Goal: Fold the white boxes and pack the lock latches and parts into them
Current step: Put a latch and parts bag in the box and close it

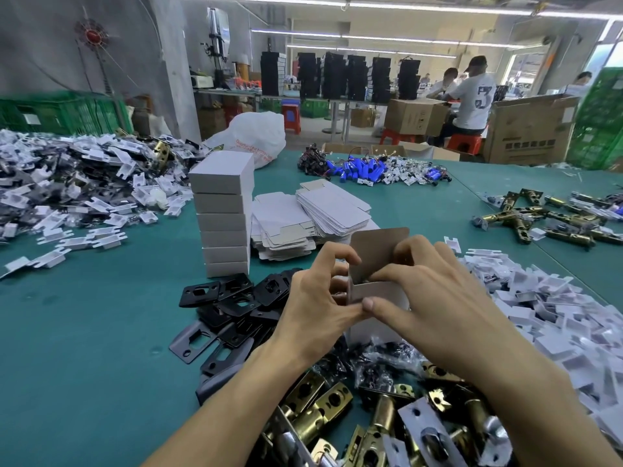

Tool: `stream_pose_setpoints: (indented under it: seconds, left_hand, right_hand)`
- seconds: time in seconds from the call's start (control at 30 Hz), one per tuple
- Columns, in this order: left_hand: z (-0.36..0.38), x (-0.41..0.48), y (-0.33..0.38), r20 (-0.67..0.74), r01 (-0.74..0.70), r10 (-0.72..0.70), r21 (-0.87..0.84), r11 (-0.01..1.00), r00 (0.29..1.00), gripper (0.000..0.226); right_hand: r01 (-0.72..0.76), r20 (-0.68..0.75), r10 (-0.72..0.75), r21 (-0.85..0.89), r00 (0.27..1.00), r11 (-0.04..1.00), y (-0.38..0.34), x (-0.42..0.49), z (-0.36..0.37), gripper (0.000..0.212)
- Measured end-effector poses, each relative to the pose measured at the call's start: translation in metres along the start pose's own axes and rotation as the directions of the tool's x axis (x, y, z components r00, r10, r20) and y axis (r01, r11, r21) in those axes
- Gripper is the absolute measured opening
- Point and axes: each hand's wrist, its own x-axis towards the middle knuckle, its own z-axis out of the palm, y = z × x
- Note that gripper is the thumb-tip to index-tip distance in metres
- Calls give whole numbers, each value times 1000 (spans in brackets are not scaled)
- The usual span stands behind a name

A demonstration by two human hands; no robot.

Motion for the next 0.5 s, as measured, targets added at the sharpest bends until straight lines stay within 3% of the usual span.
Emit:
stream_pose_setpoints:
  seconds: [0.1, 0.2, 0.33, 0.43, 0.5]
  left_hand:
    - [-2, 1, -1, -68, 3, -2, 16, 1000, 998, 68]
    - [-2, 1, -1, -89, 17, -12, 54, 998, 996, 67]
    - [-2, -1, -3, -61, 15, -11, 58, 998, 998, 42]
    - [-1, -1, -3, -56, 44, -42, 30, 999, 998, 35]
    - [-2, 0, -1, -61, 47, -45, 25, 999, 997, 30]
  right_hand:
    - [-6, -166, 46, 231, 985, 973, 9, 2, 1, 37]
    - [6, -274, 135, 460, 952, 888, 24, 5, 0, 40]
    - [31, -201, 114, 604, 973, 796, 37, 6, 6, 39]
    - [-24, -76, 124, 758, 989, 652, 36, 9, 12, 28]
    - [-62, 0, 102, 789, 995, 611, 37, 9, 15, 20]
